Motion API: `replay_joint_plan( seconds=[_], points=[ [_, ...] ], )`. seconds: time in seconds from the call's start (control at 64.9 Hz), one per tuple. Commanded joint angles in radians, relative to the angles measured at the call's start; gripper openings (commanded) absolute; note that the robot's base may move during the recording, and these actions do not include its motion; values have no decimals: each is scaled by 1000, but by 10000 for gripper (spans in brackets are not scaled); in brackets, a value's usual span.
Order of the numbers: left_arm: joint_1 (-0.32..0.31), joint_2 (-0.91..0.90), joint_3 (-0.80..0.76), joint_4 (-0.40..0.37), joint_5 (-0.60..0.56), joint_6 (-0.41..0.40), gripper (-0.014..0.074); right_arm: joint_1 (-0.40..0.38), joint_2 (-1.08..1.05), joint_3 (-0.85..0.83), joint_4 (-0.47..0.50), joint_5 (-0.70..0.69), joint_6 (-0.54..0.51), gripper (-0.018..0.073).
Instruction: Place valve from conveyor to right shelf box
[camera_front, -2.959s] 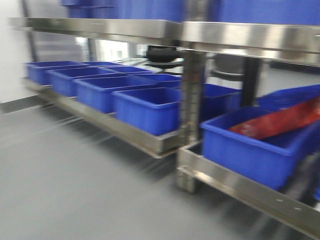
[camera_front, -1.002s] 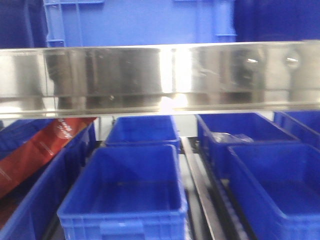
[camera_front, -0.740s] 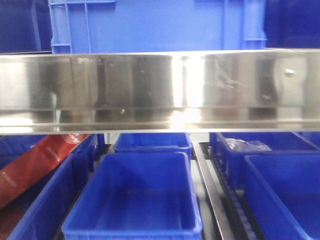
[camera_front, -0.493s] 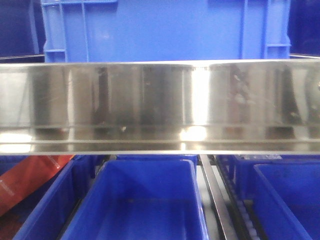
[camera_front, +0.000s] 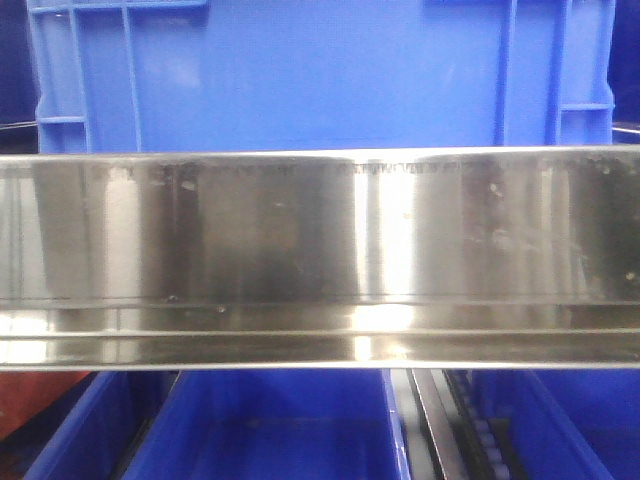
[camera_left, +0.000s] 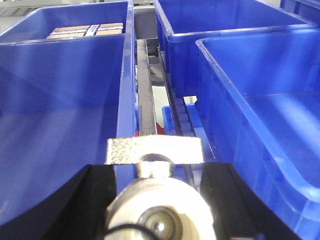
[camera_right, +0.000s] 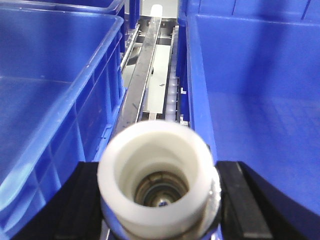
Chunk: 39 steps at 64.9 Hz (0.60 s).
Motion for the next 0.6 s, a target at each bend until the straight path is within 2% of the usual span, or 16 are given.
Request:
replay_joint_plan(
  seconds=[0.0,0.586],
  points=[
    [-4,-7,-5,-2,-59,-5,-111,1,-8,-16,-12,-74,-4,-154],
    [-4,-7,-5,-2,-59,-5,-111,1,-8,-16,-12,-74,-4,-154]
  ],
)
